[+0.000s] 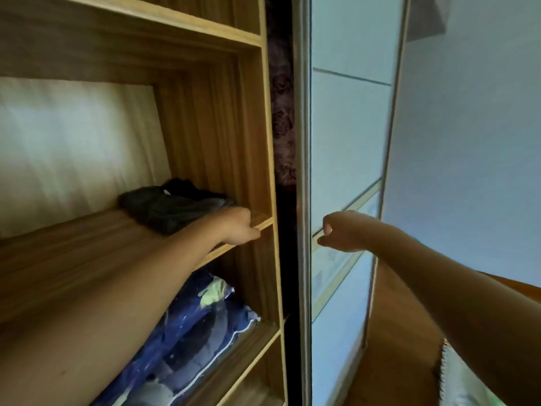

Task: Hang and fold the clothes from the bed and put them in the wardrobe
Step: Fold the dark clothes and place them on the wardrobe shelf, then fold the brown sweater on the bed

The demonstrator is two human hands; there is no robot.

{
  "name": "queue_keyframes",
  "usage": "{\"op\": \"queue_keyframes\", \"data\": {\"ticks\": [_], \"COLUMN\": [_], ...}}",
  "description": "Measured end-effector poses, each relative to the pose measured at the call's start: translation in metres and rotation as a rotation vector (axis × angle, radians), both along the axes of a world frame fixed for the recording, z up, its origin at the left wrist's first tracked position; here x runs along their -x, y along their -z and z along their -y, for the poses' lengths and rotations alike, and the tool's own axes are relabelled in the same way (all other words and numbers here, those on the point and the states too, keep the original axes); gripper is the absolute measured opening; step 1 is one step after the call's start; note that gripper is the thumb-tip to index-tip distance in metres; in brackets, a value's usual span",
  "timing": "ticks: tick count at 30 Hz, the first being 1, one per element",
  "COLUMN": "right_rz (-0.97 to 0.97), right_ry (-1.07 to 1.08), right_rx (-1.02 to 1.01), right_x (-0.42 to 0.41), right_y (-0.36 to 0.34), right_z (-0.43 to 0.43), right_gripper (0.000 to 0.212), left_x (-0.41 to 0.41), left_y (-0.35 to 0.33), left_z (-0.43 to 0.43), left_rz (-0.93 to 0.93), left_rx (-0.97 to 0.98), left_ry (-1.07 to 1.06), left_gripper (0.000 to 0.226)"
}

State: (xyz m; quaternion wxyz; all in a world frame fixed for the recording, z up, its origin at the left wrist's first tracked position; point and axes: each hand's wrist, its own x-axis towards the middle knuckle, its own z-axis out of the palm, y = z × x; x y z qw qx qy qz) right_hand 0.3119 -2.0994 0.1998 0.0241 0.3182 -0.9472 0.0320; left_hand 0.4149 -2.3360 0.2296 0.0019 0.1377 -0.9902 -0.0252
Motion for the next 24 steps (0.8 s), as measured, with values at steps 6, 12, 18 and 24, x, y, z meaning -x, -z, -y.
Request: {"op": "queue_keyframes", "data": {"ticks": [6, 12, 18, 24], "right_rz": [0.083, 0.145, 0.229, 0.306], "right_ry": [0.268, 0.491, 0.632, 0.709], "right_rx": [-0.040, -0.052, -0.037, -0.028], "right_x": [0.000, 0.006, 0.050, 0.143], "right_y": [0.022, 0.045, 0.069, 0.098], "right_z": [-0.116, -0.201, -0.260, -0.309], "right_gripper": [0.047, 0.041, 0.031, 0.032], "left_x": [0.056, 0.118, 0.197, 0.306], "left_y": [0.033, 0.069, 0.103, 0.134], "left_z": [-0.095, -0.166, -0.226, -0.282], "left_rz": [0.081, 0.131, 0.108, 0.128], "left_rx": [-0.044, -0.038, -0.102, -0.044], "left_ry": [0.242, 0.416, 0.528, 0.600], "left_gripper": [0.041, 0.044, 0.034, 0.032]}}
